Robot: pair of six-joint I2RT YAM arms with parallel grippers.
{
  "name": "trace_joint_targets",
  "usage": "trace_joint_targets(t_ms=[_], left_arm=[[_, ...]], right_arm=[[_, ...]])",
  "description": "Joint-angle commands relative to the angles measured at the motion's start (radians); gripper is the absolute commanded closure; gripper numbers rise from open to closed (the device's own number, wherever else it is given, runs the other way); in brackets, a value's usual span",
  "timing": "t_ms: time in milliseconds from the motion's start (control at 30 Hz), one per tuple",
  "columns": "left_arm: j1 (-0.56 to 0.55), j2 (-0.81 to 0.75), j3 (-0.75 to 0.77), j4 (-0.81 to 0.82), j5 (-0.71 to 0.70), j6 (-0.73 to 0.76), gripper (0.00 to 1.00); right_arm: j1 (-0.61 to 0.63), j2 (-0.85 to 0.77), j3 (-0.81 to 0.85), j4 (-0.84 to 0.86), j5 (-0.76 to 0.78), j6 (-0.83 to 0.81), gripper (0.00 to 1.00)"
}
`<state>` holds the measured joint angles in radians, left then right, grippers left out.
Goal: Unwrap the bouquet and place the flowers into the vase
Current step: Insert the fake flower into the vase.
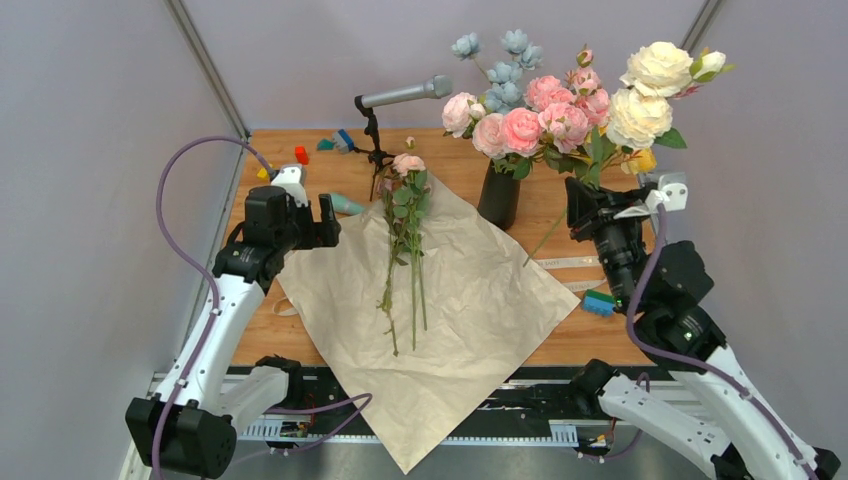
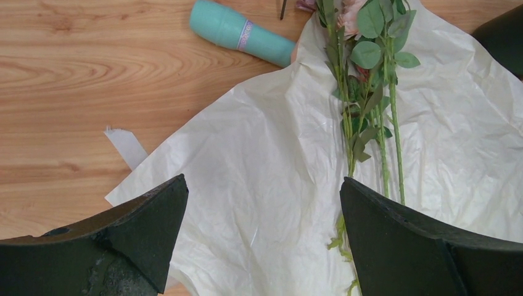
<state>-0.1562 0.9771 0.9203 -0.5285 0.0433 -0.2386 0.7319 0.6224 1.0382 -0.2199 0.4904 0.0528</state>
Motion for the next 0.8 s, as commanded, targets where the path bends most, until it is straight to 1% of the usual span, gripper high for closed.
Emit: trace_joint_targets(t_ms=[0, 100, 233, 333, 467, 767], left_arm=[[0.004, -0.013, -0.002, 0.053, -0.008, 0.024, 0.0], [0.004, -0.022, -0.005, 0.054, -0.005, 0.024, 0.0], [0.004, -0.033, -0.013, 0.055, 0.005, 0.022, 0.0], [0.004, -0.036, -0.014, 0.056, 0.012, 0.021, 0.0], [0.004, -0.037, -0.014, 0.056, 0.017, 0.021, 0.0], [0.004, -0.038, -0.015, 0.055, 0.012, 0.024, 0.0]], right_arm=[[0.003, 0.076, -0.057, 0.262, 0.066, -0.012, 1.0], [0.003, 0.116, -0.088, 0.372, 0.06, -0.025, 1.0], [0.002, 0.158, -0.153, 0.568, 0.066, -0.112, 1.0], [0.001, 0.194, -0.162, 0.654, 0.065, -0.161, 1.0], [-0.012, 0.252, -0.162, 0.736, 0.063, -0.217, 1.0], [-0.073, 0.336, -0.152, 0.872, 0.023, -0.26, 1.0]])
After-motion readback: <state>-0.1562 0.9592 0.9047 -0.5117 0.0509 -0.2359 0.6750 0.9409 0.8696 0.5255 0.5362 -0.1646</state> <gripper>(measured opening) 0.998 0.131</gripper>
